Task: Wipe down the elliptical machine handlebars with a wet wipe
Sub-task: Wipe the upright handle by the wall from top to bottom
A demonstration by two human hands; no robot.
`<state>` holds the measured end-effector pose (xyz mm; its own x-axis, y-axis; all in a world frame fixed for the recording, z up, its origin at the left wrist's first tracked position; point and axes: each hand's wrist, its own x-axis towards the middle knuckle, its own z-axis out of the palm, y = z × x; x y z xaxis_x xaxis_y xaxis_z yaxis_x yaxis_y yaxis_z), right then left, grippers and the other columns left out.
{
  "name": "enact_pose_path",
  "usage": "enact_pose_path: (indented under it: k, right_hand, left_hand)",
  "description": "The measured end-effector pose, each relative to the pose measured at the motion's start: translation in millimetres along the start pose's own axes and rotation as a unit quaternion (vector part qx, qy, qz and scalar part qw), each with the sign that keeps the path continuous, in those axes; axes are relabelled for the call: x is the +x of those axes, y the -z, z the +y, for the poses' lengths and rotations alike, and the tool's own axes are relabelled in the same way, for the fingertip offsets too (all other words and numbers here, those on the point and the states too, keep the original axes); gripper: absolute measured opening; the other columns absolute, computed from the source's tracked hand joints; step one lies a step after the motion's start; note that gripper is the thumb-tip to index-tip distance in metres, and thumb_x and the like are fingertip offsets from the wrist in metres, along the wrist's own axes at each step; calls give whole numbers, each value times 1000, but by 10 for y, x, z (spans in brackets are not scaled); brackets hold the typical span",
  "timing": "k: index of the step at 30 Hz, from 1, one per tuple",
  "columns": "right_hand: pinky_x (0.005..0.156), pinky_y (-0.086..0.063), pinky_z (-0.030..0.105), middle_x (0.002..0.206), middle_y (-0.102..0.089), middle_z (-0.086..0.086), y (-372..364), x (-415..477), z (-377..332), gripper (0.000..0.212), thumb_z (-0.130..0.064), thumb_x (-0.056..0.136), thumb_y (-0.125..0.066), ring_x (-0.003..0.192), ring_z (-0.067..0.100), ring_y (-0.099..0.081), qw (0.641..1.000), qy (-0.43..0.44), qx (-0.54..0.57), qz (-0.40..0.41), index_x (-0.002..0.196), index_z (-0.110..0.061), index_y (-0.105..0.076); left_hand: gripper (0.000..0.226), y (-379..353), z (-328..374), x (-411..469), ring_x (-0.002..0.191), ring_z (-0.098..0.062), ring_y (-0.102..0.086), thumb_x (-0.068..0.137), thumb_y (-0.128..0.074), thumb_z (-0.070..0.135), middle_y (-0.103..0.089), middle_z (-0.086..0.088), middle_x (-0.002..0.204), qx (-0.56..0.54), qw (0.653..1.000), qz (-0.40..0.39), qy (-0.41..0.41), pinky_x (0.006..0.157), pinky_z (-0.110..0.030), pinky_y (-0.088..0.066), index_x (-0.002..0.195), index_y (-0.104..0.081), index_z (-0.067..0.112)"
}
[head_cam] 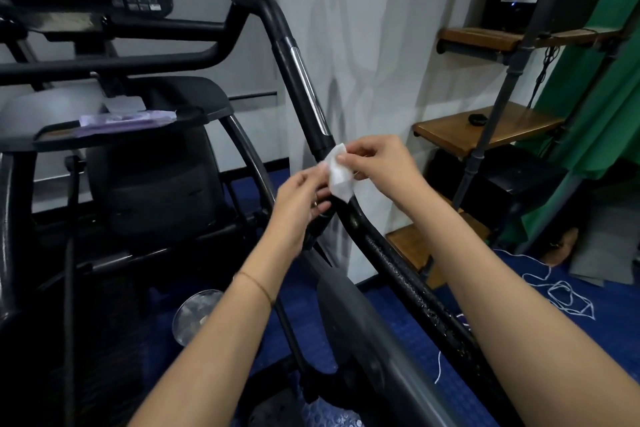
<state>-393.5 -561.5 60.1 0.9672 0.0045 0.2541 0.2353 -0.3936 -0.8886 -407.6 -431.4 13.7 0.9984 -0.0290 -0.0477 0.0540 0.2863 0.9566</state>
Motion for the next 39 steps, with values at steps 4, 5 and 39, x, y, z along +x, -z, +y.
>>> enact_pose_path:
  k: [4, 5, 39]
  right_hand:
    - [61, -54, 13, 75, -61, 7, -27, -15, 7, 20, 1, 82, -65, 57, 3, -62, 992, -36, 110, -49, 101, 6, -61]
    - [64, -55, 14, 75, -62, 7, -7, 10, 8, 20, 1, 82, -64, 60, 5, -63, 993, -30, 110, -42, 101, 9, -61]
    - [89, -32, 14, 124, -50, 6, -140, -21, 387, 36, -8, 94, -43, 116, 19, -50, 954, 36, -291, -60, 129, -9, -52]
  left_hand:
    - [3, 14, -84, -49, 76, -10, -64, 89, -62, 15, -67, -3, 90, -3, 999, 25, -34, 70, -18, -55, 90, -65, 16]
    - [4, 32, -75, -37, 78, -12, -65, 89, -61, 12, -67, -6, 90, -18, 998, 46, -40, 71, -19, -56, 89, -65, 13]
    - [4, -90, -351, 437, 72, -10, -59, 84, -66, 7, -64, 4, 74, 63, 975, 179, -115, 74, -24, -49, 81, -67, 10]
